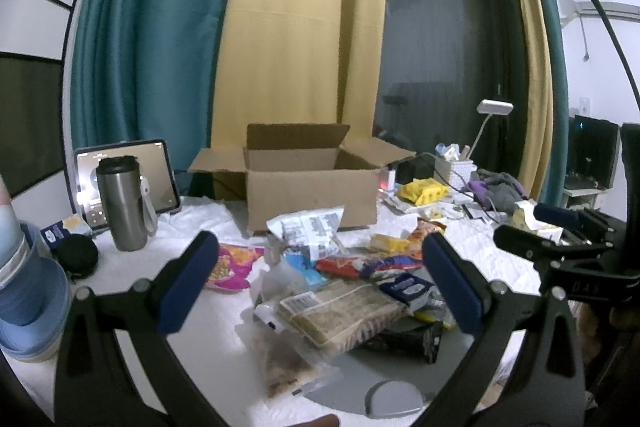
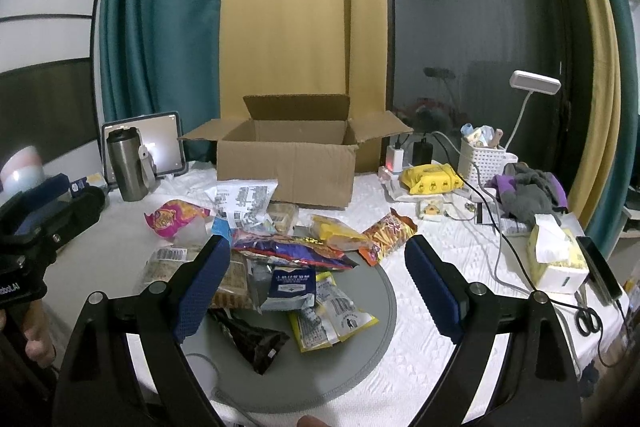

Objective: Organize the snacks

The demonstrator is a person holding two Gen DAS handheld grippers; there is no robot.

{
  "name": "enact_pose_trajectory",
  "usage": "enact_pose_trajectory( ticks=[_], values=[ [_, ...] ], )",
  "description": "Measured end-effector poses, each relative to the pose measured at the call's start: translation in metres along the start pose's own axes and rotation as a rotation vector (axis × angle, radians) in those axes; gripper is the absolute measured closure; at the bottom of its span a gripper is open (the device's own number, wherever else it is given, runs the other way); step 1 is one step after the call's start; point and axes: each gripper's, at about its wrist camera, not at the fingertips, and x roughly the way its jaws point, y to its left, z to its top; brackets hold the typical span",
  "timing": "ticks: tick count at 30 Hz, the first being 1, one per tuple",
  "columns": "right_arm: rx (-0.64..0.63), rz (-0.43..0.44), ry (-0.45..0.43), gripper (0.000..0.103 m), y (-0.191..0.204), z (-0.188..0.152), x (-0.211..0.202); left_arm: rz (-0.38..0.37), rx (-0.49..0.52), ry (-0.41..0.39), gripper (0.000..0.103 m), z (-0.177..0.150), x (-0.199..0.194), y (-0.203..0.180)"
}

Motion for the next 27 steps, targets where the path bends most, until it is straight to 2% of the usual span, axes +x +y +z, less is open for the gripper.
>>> enact_pose_trajectory(
  ticks=[27],
  values=[
    [0.007, -0.004, 0.014, 0.011, -0.0022, -0.0025, 0.0021, -0.016, 0.012, 0.02, 0.001, -0.0076, 0.0016, -0.0093]
  ],
)
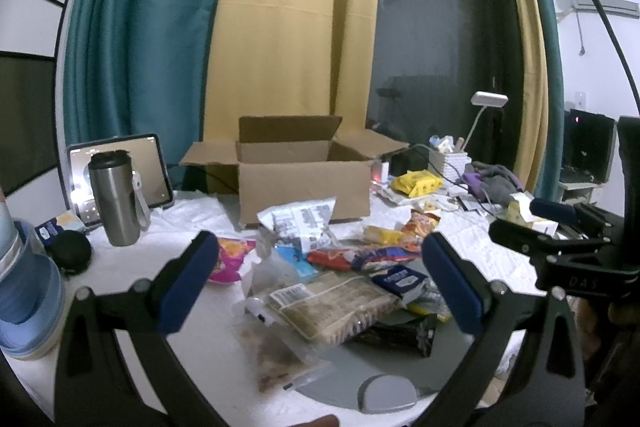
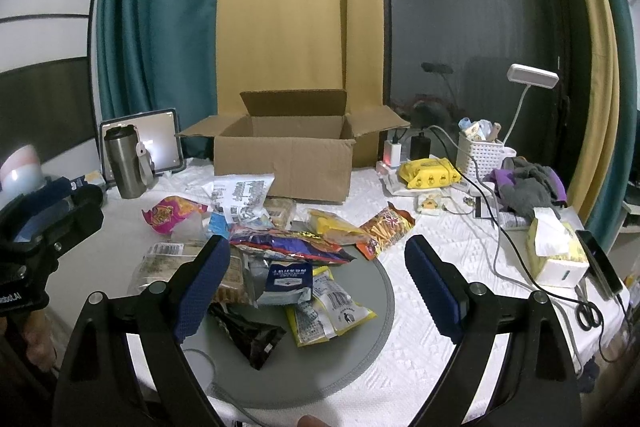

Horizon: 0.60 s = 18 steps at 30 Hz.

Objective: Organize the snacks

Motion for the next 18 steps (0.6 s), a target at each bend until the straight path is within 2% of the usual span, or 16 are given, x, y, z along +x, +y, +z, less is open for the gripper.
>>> enact_pose_trajectory(
  ticks=[18],
  values=[
    [0.001, 0.0, 0.002, 0.011, -0.0004, 0.0007, 0.0001, -0.003, -0.001, 0.006, 0.001, 0.0, 0.0006, -0.0002]
  ],
)
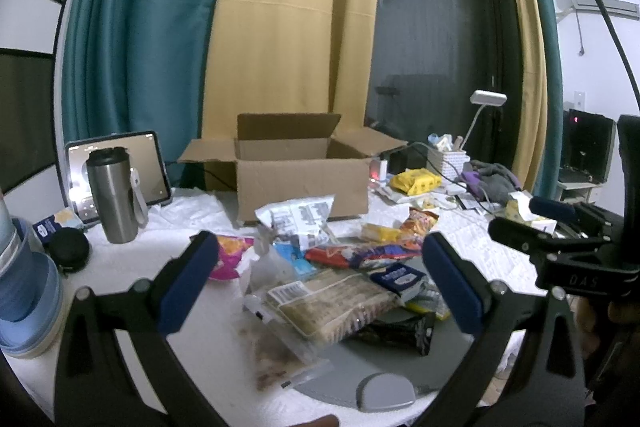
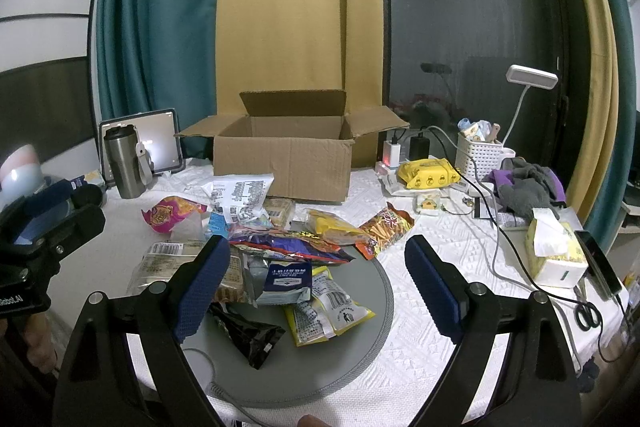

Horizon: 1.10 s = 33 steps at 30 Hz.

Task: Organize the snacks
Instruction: 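Grasp the clear biscuit pack with the left tool while the right tool grasps the white-yellow packet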

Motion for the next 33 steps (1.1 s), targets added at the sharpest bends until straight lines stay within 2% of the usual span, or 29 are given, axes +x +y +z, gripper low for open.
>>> enact_pose_trajectory(
  ticks=[14, 20, 30, 33],
  values=[
    [-0.001, 0.006, 0.011, 0.011, -0.004, -0.006, 0.002, -0.015, -0.003, 0.05, 0.001, -0.006, 0.013, 0.003],
    [-0.002, 0.013, 0.053, 0.011, -0.005, -0.012, 0.021, -0.023, 0.001, 0.129, 0.001, -0.016, 0.035, 0.005],
    [0.029, 0.001, 0.176, 0.011, -0.023, -0.033, 0.071, -0.035, 0.046, 0.258, 0.001, -0.03, 0.085, 0.014],
    [0.044, -0.003, 0.214, 0.011, -0.031, -0.039, 0.085, -0.07, 0.058, 0.309, 0.001, -0.032, 0.102, 0.018]
  ],
)
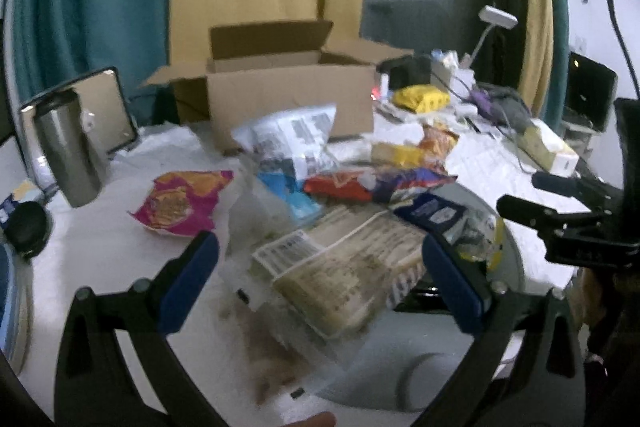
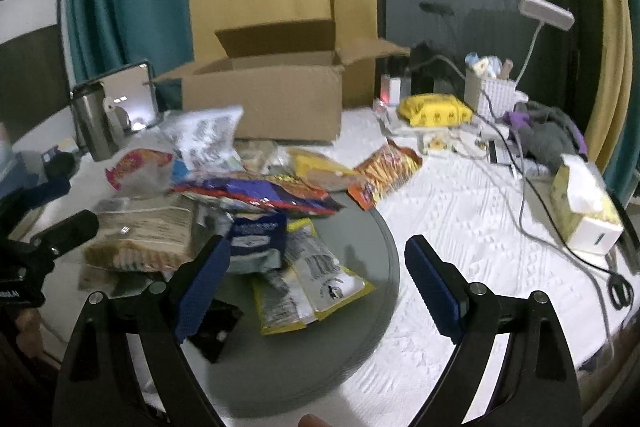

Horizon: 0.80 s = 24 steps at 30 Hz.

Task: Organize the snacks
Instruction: 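Grasp the clear biscuit pack with the left tool while the right tool grasps the white-yellow packet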

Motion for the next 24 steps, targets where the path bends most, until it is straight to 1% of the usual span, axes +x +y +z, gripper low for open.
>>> enact_pose_trajectory(
  ticks=[5, 9, 11, 15, 18, 19, 21, 24],
  values=[
    [0.027, 0.022, 0.068, 0.011, -0.012, -0.004, 0.022, -0.055, 0.044, 0.091, 0.001, 0.008, 0.026, 0.007],
    [0.033, 0.035, 0.12, 0.011, -0.019, -0.006, 0.04, -0.143, 0.032, 0.16, 0.001, 0.011, 0.041, 0.013],
    [0.032, 0.057, 0.156, 0.011, -0.02, -0.006, 0.05, -0.161, 0.039, 0.187, 0.001, 0.01, 0.045, 0.011],
    [0.001, 0.088, 0.21, 0.011, -0.017, -0.009, 0.064, -0.202, 0.094, 0.242, 0.001, 0.006, 0.047, 0.0],
    [-0.038, 0.139, 0.263, 0.011, -0.011, -0.013, 0.074, -0.214, 0.144, 0.265, 0.001, 0.002, 0.045, -0.012],
    [-0.054, 0.136, 0.266, 0.011, -0.008, -0.014, 0.074, -0.216, 0.155, 0.272, 0.001, 0.0, 0.045, -0.014],
    [-0.092, 0.118, 0.255, 0.011, -0.002, -0.016, 0.076, -0.194, 0.18, 0.279, 0.001, -0.001, 0.048, -0.021],
    [-0.094, 0.119, 0.249, 0.012, -0.001, -0.016, 0.075, -0.195, 0.17, 0.282, 0.001, 0.0, 0.05, -0.024]
  ],
)
